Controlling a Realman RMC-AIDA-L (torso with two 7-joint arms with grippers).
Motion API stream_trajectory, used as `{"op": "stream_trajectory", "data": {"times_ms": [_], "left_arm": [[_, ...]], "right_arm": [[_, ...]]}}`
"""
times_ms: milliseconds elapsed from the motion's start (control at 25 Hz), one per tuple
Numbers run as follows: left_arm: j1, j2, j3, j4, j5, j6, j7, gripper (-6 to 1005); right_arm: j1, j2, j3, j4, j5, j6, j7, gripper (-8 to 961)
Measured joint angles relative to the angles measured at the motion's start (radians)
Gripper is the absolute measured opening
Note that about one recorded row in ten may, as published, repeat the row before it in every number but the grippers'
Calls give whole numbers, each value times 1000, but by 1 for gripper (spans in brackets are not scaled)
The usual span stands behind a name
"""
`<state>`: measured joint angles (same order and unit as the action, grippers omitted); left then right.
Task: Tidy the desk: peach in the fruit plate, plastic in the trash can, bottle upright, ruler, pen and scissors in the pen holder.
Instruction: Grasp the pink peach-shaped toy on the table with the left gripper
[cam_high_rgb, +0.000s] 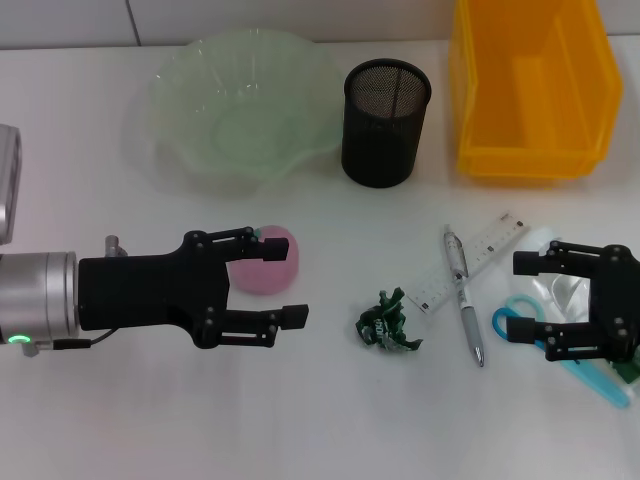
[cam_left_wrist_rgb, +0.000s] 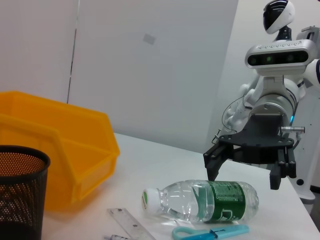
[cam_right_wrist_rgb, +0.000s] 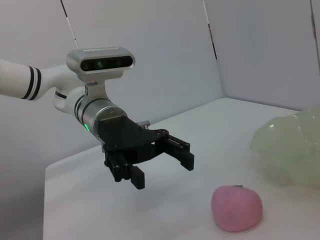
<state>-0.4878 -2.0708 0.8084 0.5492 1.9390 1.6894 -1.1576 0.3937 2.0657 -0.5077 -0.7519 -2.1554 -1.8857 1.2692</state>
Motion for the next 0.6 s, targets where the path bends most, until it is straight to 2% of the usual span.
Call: {"op": "stream_trajectory", "data": {"times_ms": [440, 600], "left_arm": [[12, 3, -11, 7, -8, 0, 15, 832], [26, -1, -40, -3, -69, -59, 70, 832]], "right_arm": [[12, 10, 1, -1, 2, 5, 6, 842], [5, 10, 10, -5, 14, 5, 7, 842]]}}
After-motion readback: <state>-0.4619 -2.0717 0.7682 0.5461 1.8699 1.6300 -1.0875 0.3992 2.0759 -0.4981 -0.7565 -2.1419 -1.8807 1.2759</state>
